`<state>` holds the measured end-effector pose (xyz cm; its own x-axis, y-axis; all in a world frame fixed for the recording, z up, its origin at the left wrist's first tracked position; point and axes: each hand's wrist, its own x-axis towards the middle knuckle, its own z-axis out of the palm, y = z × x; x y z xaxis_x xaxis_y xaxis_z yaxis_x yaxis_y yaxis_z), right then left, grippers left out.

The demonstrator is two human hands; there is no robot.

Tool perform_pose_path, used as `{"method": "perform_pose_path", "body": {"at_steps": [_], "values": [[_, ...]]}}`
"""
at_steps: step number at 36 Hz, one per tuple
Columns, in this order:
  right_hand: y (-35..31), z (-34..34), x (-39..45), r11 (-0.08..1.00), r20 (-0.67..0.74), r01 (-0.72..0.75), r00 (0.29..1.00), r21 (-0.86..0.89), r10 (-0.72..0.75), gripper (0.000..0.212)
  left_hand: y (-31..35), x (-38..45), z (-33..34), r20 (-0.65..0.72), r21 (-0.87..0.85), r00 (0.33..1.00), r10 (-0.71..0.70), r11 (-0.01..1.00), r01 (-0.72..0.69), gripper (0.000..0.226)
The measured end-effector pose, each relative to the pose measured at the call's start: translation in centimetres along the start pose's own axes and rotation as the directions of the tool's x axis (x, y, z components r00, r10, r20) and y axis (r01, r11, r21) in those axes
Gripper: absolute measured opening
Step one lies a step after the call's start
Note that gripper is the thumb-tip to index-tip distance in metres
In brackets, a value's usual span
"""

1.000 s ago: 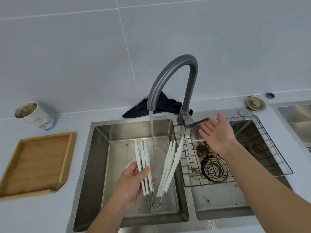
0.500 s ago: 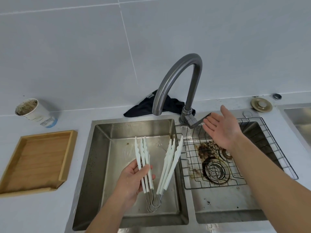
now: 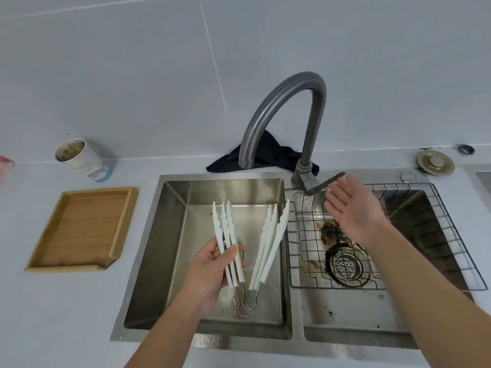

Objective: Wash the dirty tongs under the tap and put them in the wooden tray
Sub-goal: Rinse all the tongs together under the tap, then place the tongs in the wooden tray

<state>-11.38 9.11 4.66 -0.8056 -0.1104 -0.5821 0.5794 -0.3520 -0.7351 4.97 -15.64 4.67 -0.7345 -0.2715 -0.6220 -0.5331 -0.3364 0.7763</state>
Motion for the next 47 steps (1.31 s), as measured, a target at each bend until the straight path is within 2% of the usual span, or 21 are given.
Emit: {"method": "perform_pose_path", "body": {"at_steps": [3, 9, 13, 15, 18, 21, 28, 40, 47], "values": [[1.7, 0.1, -1.3, 0.987, 0.01, -0.017, 1.0, -0.159, 0.019, 0.056, -0.2, -0.2, 0.5, -0.008, -0.018, 1.0, 0.008, 1.0, -0.008, 0.02], [6.1, 1.6, -4.8, 0.922, 0.115, -0.133, 0.976, -0.364, 0.186, 0.048, -0.8, -0.6, 0.8, -0.028, -0.074, 0.999, 0.038, 0.996, -0.04, 0.02], [8.5, 3.7, -7.3, 0.846, 0.174, -0.127, 0.953, -0.519, 0.249, 0.049, -1.1, -0.6, 0.0, -0.031, -0.09, 0.999, 0.033, 0.995, -0.036, 0.017], [9.6, 4.9, -8.3, 0.828, 0.189, -0.115, 0.948, -0.549, 0.257, 0.039, -1.2, -0.4, -0.8, -0.017, -0.081, 0.999, 0.035, 0.996, -0.037, 0.015], [11.0, 6.8, -9.3, 0.841, 0.157, -0.119, 0.96, -0.528, 0.234, 0.021, -1.3, -0.1, -2.0, 0.015, -0.073, 0.999, 0.039, 0.997, -0.037, 0.013], [12.3, 9.3, -10.0, 0.874, 0.108, -0.133, 0.973, -0.467, 0.205, 0.016, -1.2, 0.3, -4.4, 0.064, -0.08, 0.998, 0.025, 0.997, -0.02, 0.012], [15.3, 14.1, -10.9, 0.88, 0.025, -0.153, 0.983, -0.449, 0.183, 0.018, -0.5, 1.0, -9.5, 0.09, -0.085, 0.995, -0.053, 0.995, 0.061, 0.016], [20.4, 24.7, -12.0, 0.885, 0.002, -0.124, 0.99, -0.448, 0.139, 0.016, 2.4, 2.1, -20.6, 0.073, -0.061, 0.997, -0.017, 0.998, 0.021, 0.017], [22.7, 30.4, -11.8, 0.87, 0.027, -0.133, 0.986, -0.476, 0.165, 0.015, 3.9, 2.8, -26.6, 0.038, -0.082, 0.999, 0.004, 0.997, -0.001, 0.018]]}}
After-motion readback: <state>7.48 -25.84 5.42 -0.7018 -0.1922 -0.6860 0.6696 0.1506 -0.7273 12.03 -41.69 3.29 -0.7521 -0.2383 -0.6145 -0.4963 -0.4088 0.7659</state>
